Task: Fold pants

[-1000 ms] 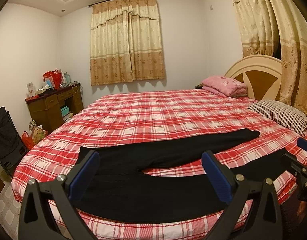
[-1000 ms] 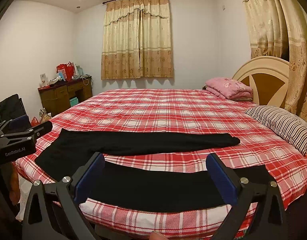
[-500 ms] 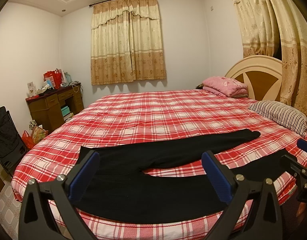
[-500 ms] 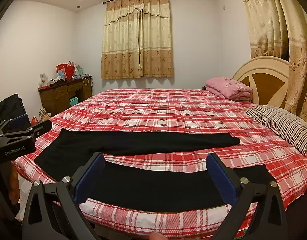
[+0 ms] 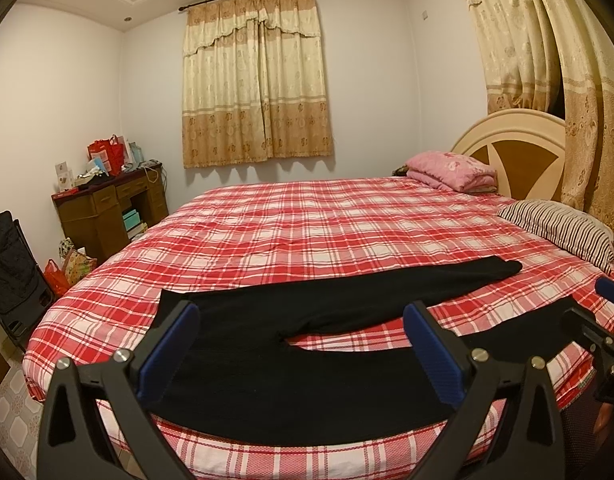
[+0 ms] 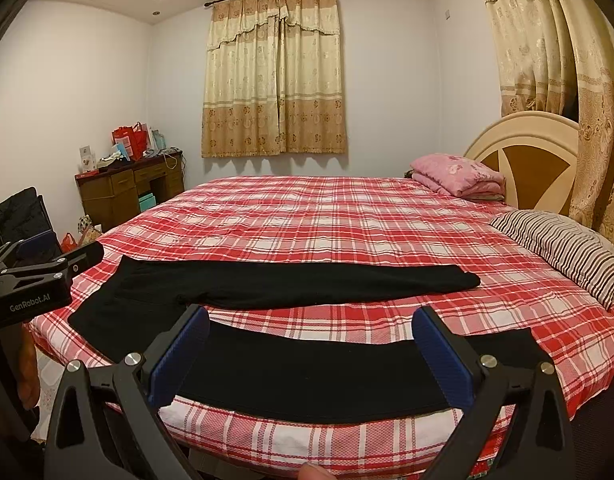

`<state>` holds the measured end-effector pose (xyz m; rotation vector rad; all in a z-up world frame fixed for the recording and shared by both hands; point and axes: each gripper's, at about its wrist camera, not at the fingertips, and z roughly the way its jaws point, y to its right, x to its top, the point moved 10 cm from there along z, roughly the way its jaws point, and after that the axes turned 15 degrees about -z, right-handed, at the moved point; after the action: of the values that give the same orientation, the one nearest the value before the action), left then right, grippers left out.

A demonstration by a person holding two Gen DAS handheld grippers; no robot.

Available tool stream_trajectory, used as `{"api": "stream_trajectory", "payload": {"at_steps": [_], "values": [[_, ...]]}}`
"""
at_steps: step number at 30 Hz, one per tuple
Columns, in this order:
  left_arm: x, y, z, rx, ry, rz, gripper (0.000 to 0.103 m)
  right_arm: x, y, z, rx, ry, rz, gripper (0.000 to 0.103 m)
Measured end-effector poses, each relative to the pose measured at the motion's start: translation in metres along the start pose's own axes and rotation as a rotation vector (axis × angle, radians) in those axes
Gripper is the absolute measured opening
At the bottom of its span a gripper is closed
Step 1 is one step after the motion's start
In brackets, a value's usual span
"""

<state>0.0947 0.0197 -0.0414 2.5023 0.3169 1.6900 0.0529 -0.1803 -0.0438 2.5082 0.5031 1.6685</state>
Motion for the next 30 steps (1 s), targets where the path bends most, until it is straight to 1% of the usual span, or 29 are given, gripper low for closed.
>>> {"api": "stream_trajectory", "payload": {"at_steps": [25,30], "values": [[-0.006,-0.002,0.005,0.004,-0.012,-0.003,0.103,-0.003,0.0,0.003,0.002,-0.009,-0.003,0.102],[-0.012,-0.006,0.018,0.011,-0.044,-0.002,0.103,-0.009,0.001,0.01,0.002,-0.02,0.0,0.102]]}}
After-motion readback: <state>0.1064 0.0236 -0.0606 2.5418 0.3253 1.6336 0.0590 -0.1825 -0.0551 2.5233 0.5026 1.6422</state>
